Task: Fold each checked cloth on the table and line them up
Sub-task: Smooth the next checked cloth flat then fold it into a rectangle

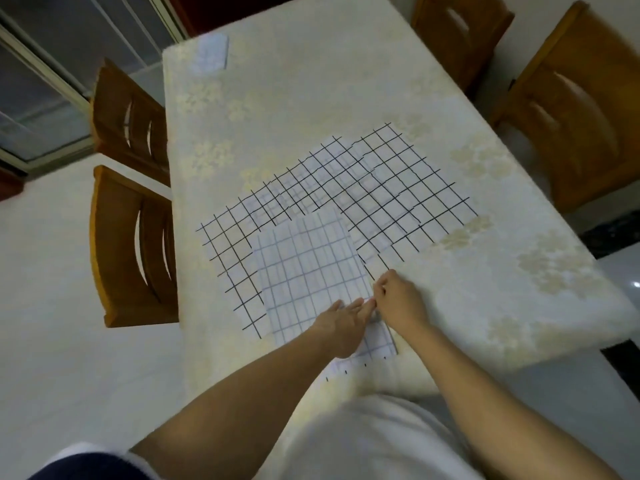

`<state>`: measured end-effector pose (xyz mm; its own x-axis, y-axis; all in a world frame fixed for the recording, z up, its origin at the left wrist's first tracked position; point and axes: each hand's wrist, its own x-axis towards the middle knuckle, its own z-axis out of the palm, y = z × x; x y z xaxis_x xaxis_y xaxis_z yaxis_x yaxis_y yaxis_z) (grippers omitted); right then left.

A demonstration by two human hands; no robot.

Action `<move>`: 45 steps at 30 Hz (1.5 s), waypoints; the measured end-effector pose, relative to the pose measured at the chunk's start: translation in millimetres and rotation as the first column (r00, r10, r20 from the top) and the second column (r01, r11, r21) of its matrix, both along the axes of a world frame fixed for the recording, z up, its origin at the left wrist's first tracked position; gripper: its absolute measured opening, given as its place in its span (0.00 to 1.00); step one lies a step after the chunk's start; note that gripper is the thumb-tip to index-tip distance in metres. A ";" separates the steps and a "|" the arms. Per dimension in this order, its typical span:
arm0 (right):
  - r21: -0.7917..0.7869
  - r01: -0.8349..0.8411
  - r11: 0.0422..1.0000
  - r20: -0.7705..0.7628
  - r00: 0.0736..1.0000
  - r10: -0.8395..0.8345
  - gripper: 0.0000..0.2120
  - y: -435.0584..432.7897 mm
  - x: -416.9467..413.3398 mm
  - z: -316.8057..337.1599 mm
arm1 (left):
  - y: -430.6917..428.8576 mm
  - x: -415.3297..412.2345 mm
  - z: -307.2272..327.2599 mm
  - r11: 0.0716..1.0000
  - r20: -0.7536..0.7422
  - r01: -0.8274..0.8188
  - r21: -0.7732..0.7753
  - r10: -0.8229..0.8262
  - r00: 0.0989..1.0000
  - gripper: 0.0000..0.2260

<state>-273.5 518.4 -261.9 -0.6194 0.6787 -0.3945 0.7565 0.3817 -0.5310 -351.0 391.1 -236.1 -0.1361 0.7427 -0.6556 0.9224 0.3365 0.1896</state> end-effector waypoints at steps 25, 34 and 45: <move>-0.198 -0.128 0.972 -0.053 0.991 0.120 0.14 5.9 46.5 5.5 | 50.1 -28.0 14.5 0.920 -0.382 0.377 0.105 -0.312 0.870 0.22; -0.137 -0.236 0.962 -0.105 0.969 0.222 0.05 83.4 42.9 16.8 | 43.4 -95.9 37.7 0.956 -0.285 0.084 0.281 0.000 0.958 0.08; -0.002 -0.296 0.955 0.004 0.955 0.296 0.08 150.2 -13.1 33.7 | -37.2 -137.2 30.5 0.848 -0.020 -0.503 0.165 0.513 0.858 0.13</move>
